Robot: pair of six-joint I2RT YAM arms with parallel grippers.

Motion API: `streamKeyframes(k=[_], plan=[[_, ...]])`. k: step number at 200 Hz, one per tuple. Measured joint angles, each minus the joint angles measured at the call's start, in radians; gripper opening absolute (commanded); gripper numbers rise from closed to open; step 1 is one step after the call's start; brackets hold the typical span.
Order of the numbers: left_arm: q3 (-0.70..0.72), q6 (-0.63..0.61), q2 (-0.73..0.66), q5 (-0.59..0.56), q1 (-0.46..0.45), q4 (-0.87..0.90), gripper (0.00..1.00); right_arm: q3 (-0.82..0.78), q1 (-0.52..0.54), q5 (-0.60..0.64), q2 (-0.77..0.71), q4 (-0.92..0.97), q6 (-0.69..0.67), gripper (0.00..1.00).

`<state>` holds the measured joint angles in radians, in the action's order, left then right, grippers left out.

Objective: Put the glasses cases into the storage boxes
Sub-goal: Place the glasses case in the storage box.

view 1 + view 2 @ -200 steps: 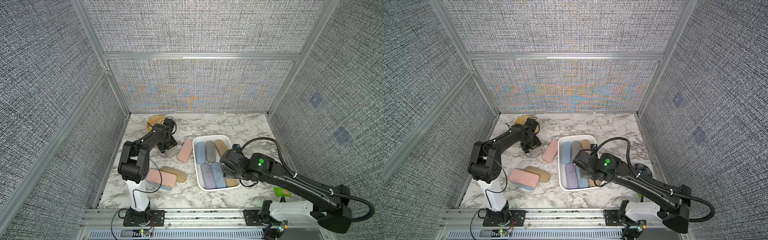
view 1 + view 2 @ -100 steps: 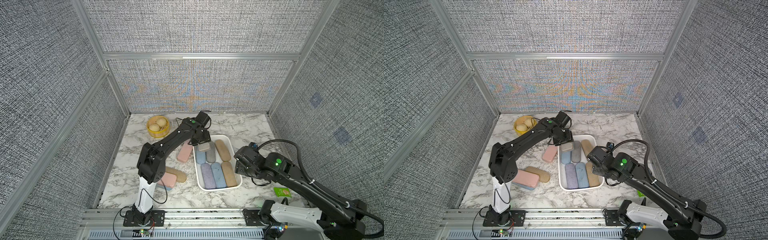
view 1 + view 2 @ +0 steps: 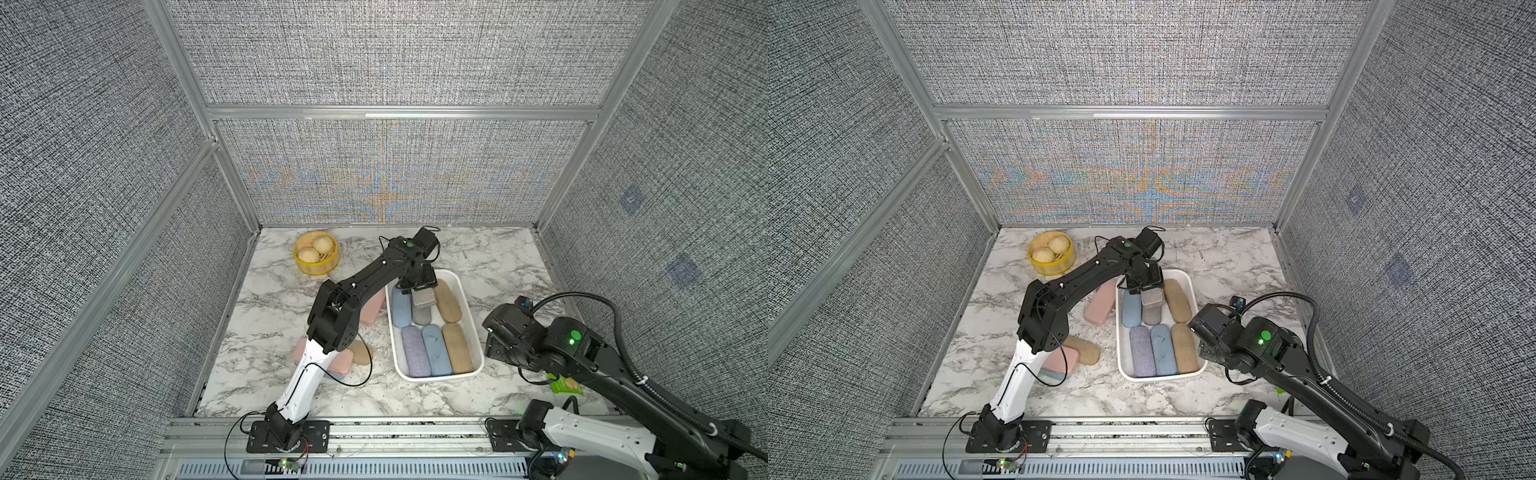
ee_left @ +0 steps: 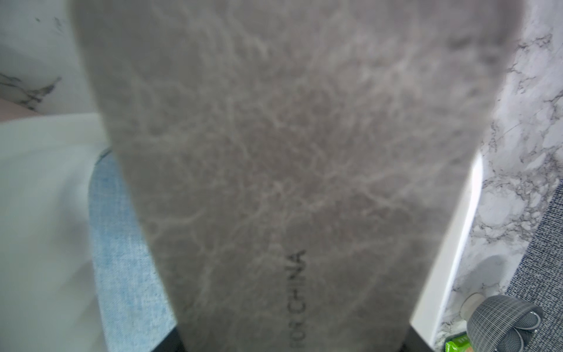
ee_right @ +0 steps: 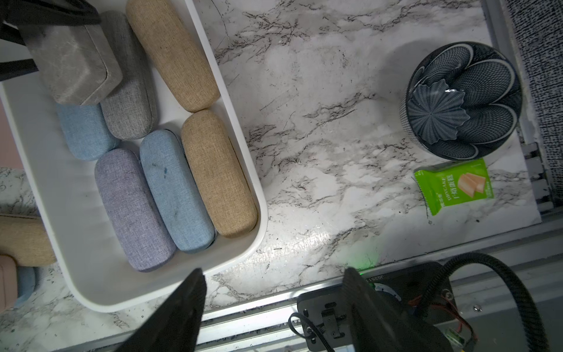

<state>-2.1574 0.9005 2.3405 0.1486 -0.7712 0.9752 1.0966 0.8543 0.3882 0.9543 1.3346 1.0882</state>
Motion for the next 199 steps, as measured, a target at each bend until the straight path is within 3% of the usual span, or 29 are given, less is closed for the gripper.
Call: streamKeyframes(k=[79, 164, 199], plan=[[0.153, 0.023, -0.134, 0.035, -0.074, -0.001, 0.47, -0.002, -0.001, -0.004, 0.022, -0.015, -0.005, 0.72], [0.045, -0.003, 0.003, 0.062, -0.058, 0.044, 0.48, 0.002, -0.001, -0.020, 0.008, -0.013, -0.011, 0.71], [0.067, -0.007, 0.002, 0.060, -0.050, 0.042, 0.61, 0.002, -0.001, -0.021, 0.005, -0.006, -0.011, 0.71]])
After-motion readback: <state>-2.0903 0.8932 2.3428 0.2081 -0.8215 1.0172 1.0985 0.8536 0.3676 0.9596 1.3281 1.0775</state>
